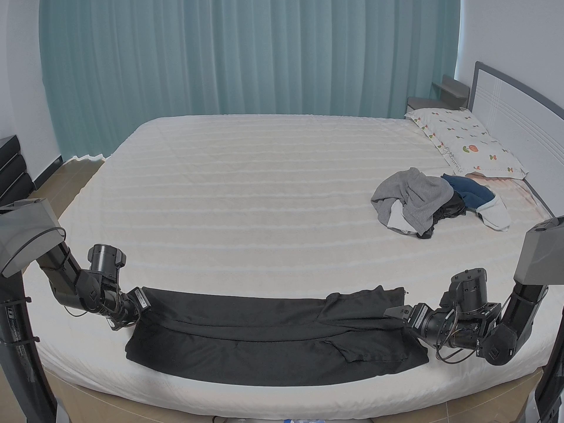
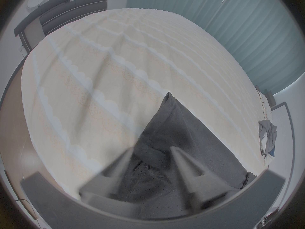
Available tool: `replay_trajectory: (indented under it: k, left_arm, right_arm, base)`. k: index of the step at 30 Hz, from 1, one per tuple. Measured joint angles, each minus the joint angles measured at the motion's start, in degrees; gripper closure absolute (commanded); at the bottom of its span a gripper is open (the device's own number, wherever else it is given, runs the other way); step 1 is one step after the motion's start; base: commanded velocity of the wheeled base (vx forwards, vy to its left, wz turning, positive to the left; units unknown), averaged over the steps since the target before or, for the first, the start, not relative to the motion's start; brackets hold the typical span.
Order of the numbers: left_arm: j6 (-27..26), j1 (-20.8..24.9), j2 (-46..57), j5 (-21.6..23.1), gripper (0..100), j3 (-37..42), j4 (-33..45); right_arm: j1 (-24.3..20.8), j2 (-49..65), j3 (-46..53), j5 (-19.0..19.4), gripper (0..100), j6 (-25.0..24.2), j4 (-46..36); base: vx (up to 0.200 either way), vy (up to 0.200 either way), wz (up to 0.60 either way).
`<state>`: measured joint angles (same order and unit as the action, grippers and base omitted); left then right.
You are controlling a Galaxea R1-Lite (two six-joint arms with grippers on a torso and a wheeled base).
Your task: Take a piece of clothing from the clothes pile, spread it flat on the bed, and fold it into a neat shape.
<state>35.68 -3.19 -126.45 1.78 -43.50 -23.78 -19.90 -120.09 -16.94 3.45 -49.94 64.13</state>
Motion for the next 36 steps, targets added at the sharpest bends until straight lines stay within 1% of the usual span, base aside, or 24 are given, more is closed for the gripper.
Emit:
replay_trajectory:
  k: [6,10,15,23,24,32,36]
  left_arm:
    - [1.4,-0.1,0.7,-0.6,100,-0.1,-0.2]
    - [2.9,0.0,1.2,-1.4,100,-0.1,-2.7]
    - [4.1,0.0,1.6,-1.6,100,0.2,-4.8]
    - [4.4,0.1,2.1,-1.6,100,0.5,-4.9]
    - [4.4,0.1,2.2,-1.6,100,0.5,-4.9]
    - [4.4,0.0,2.4,-1.5,100,0.6,-4.9]
    - [4.4,0.0,2.6,-1.5,100,0.5,-4.9]
  right_arm:
    - [-1.7,-1.0,-2.4,-2.0,0,-1.5,-4.7]
    - [-2.7,-1.8,-5.7,-3.1,0,-3.5,-9.1]
    - [-3.2,-2.5,-9.7,-3.8,0,-4.1,-12.8]
    - [-3.3,-4.7,-12.8,-5.2,0,-4.2,-13.5]
    - [-3.3,-5.0,-13.0,-5.2,100,-4.1,-13.5]
    - [-2.8,-6.0,-13.8,-6.2,100,-4.0,-13.6]
    - [-2.2,-5.9,-14.2,-6.2,100,-3.9,-15.4]
  base:
    - [0.0,0.0,0.0]
    - [0.0,0.0,0.0]
    - [0.0,0.0,0.0]
    - [0.0,0.0,0.0]
    - [0.0,0.0,0.0]
    - [0.0,0.0,0.0]
    - [0.0,0.0,0.0]
